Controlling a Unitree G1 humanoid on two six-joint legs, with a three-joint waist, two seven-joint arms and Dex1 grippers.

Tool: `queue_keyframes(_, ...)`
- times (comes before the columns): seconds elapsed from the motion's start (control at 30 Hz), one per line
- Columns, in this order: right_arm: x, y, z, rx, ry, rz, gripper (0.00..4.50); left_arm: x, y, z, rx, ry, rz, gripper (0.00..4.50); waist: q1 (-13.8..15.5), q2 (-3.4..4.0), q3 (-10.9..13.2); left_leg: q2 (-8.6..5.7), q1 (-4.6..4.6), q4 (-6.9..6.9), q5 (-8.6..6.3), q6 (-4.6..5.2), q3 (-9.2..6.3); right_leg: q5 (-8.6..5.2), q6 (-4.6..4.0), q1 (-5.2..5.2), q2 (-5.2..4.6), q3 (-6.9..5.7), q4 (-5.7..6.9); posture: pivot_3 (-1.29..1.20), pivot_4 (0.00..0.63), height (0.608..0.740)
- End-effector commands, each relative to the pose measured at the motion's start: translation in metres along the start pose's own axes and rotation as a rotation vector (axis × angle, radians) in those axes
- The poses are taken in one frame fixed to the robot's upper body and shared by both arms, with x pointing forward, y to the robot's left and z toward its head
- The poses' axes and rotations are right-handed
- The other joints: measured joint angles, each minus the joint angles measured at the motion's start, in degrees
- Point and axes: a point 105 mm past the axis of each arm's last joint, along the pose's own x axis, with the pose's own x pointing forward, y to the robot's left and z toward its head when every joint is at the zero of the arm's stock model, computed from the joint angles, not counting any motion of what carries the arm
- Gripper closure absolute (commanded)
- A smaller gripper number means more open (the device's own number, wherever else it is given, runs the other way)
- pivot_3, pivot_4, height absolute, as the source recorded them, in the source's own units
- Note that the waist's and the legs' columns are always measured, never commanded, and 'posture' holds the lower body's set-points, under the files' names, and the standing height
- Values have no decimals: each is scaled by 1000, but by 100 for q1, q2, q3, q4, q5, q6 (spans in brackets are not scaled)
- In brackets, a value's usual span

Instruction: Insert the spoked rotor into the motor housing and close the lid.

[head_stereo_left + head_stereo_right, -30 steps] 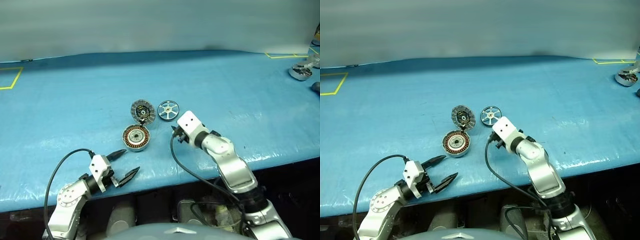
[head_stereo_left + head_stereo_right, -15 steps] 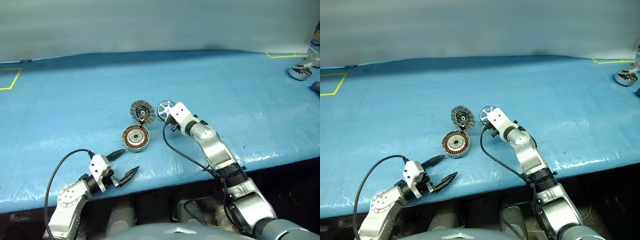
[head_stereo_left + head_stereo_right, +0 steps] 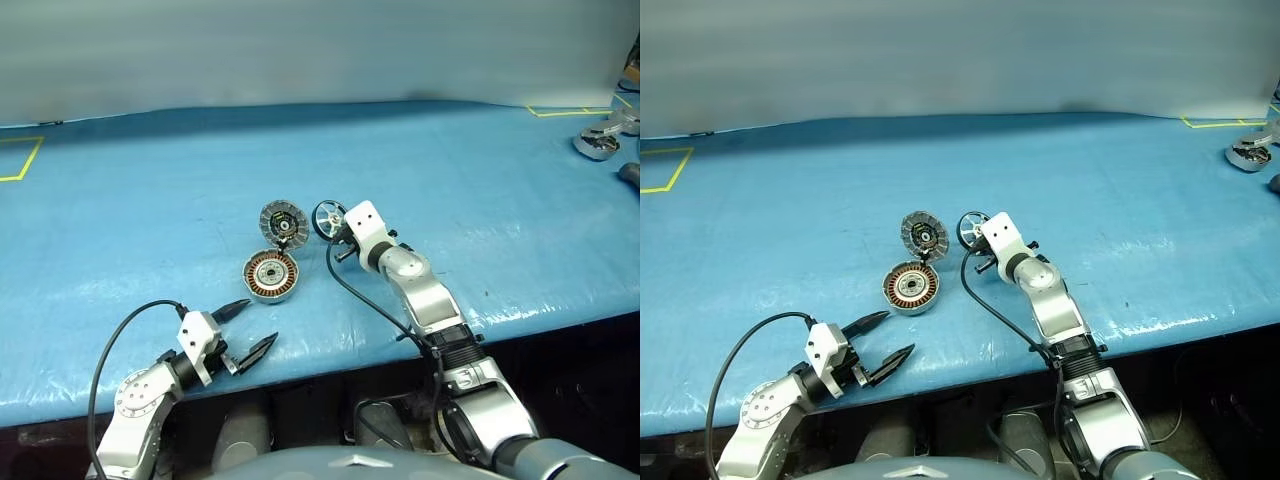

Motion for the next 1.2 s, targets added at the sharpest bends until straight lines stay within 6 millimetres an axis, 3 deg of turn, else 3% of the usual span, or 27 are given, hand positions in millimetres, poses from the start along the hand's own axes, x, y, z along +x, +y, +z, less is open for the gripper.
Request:
queue_keyframes(0.03,-4,-8,-13,69,25,-88,4488,4,-7,1,-1,-13,-25,47,1,-1,-2,0,0,0,0,0,0,0,0,0,0,0,0,0,150,740)
queue_keyframes(0.2,-33,-28,4,221,-121,-243,4488,3,-9,1,-7,-14,-27,47,69,1,-1,2,-13,-1,0,0,-8,0,-1,-4,-6,0,0,0,150,740)
queue_keyframes(0.37,-68,-30,-2,336,-153,-243,4488,2,-7,-1,-5,-4,-22,47,77,7,3,-1,-27,-8,-3,4,4,1,3,-1,-11,17,-4,0,150,740)
queue_keyframes(0.47,-84,-4,10,552,-231,2,4488,1,-3,0,2,1,-22,47,72,11,5,1,-25,-8,-2,1,5,0,4,-1,0,15,-2,0,150,740)
queue_keyframes(0.7,-118,57,25,581,-267,453,4488,-3,3,2,24,0,-42,47,49,15,7,28,-11,-8,-1,-1,-4,-12,13,-12,-1,10,-5,0,150,740)
queue_keyframes(0.87,-121,77,35,518,-286,583,4488,-8,18,7,47,-39,33,47,41,13,8,25,-12,-8,-2,-1,-6,-11,12,-12,-2,6,-7,0,150,740)
queue_keyframes(1.0,-97,78,30,489,-232,520,4488,-14,24,8,68,-46,72,47,38,10,8,25,-13,-7,-2,-1,-7,-9,9,-12,-2,4,-7,0,150,740)
queue_keyframes(1.2,-79,81,25,443,-188,486,4488,-20,31,14,107,-67,123,47,87,7,7,11,-24,-5,-3,-2,-10,-2,-3,-13,-6,1,-9,0,150,740)
